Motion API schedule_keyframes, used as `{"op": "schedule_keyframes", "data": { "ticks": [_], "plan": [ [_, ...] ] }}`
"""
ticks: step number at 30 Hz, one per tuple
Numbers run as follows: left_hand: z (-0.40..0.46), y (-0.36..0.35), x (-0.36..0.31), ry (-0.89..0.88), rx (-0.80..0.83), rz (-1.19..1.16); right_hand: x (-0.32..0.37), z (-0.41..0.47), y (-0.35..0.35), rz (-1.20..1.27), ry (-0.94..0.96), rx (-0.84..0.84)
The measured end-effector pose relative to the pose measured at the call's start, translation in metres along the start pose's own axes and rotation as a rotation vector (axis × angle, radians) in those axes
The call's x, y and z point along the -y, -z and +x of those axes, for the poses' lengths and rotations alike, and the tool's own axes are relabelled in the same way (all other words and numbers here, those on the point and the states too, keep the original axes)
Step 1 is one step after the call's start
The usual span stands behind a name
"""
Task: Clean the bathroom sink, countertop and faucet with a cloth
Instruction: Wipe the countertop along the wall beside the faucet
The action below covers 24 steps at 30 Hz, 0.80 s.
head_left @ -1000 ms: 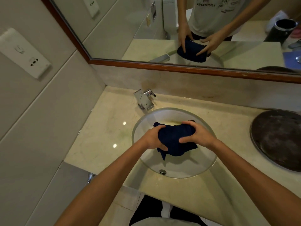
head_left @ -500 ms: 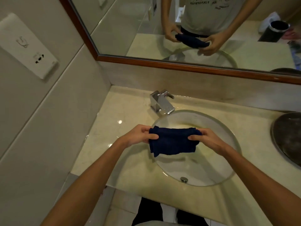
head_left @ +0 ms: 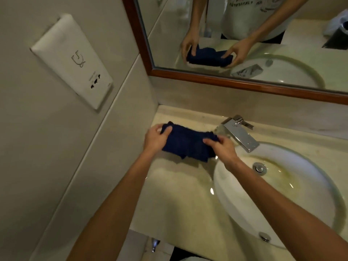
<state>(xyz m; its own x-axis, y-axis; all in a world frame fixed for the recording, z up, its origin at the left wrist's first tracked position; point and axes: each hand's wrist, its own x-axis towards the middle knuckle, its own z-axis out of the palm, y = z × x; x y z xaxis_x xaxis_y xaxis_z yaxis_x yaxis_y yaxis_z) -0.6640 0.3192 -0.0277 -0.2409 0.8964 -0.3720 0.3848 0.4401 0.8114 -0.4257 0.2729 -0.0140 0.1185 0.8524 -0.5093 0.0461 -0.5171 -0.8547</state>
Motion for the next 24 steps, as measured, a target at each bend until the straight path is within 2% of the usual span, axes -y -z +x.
{"op": "schedule_keyframes", "data": {
  "ticks": [2, 4, 6, 10, 13, 18, 24],
  "plan": [
    [0.023, 0.010, -0.028, -0.075, -0.126, 0.081, 0.036, 0.028, -0.016, -0.043, 0.031, 0.013],
    [0.037, 0.014, -0.052, -0.152, -0.233, 0.252, 0.068, 0.051, -0.022, -0.338, 0.072, -0.004],
    [0.041, 0.008, -0.059, -0.225, -0.271, 0.416, 0.086, 0.059, -0.018, -0.565, 0.170, -0.117],
    [0.051, -0.019, -0.032, -0.315, -0.171, 0.524, 0.066, 0.052, 0.014, -0.763, 0.478, -0.229],
    [0.075, -0.038, -0.011, -0.454, -0.110, 0.608, 0.033, 0.049, 0.049, -0.917, 0.609, -0.257],
    [0.132, -0.058, 0.012, -0.553, -0.077, 0.825, 0.003, 0.054, 0.068, -1.142, 0.674, -0.123],
    [0.153, -0.054, 0.027, -0.593, -0.111, 0.888, -0.003, 0.061, 0.068, -1.142, 0.742, -0.147]
  ]
}}
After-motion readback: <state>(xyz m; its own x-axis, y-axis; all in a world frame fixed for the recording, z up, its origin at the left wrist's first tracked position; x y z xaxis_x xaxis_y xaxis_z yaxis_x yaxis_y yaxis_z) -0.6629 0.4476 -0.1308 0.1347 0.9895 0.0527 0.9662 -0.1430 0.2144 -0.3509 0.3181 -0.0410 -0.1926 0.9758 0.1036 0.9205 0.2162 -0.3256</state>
